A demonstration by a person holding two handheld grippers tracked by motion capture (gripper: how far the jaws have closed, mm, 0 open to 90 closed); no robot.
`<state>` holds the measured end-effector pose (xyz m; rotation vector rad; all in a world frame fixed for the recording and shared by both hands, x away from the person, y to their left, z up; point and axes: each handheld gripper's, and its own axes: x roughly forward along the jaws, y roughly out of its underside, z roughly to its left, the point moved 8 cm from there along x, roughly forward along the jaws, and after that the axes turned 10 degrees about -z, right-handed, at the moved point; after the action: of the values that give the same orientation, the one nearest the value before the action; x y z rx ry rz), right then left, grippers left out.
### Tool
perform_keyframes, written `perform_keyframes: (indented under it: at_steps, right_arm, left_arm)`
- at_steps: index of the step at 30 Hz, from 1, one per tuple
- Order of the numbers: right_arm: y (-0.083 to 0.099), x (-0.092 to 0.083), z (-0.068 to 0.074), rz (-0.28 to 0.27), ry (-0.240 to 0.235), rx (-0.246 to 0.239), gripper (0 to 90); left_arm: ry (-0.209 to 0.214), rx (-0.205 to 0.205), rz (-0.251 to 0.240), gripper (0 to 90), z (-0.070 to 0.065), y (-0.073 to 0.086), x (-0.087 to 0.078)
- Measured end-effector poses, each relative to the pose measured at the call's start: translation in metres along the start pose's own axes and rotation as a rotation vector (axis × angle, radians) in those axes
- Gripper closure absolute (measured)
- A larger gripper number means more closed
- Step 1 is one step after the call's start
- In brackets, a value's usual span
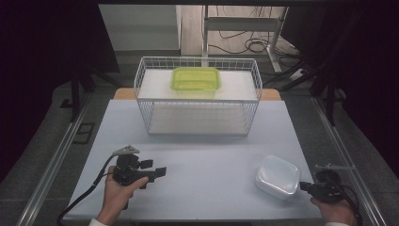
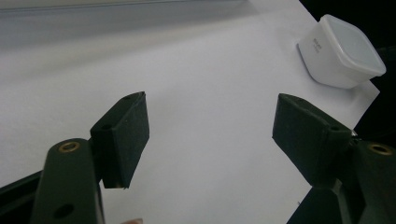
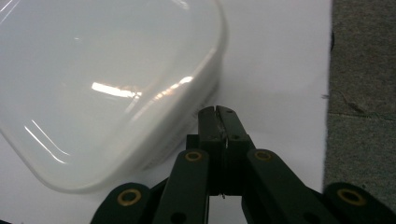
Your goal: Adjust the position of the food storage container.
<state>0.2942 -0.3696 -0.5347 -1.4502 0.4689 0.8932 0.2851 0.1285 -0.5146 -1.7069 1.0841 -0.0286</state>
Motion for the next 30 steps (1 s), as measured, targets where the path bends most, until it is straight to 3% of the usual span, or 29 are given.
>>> perform_keyframes:
  at_steps: [4, 10, 26, 30]
  right_arm:
    - [-0.004, 0.005, 0.006, 0.012, 0.013, -0.034, 89.2]
    - [-0.012, 0.011, 0.017, 0.001, -0.006, -0.051, 89.3]
    - [-0.038, 0.036, 0.064, -0.024, -0.069, -0.145, 89.2]
    - [-0.041, 0.042, 0.072, -0.025, -0.075, -0.170, 89.2]
  left_arm:
    - [-0.003, 0.000, 0.006, 26.5, 0.000, 0.001, 0.000]
    - [-0.002, -0.001, 0.014, 26.5, -0.002, 0.004, 0.003]
    - [-0.014, 0.000, 0.030, 26.3, -0.006, 0.012, 0.004]
    - [-0.039, 0.012, 0.026, 26.2, -0.004, 0.011, 0.001]
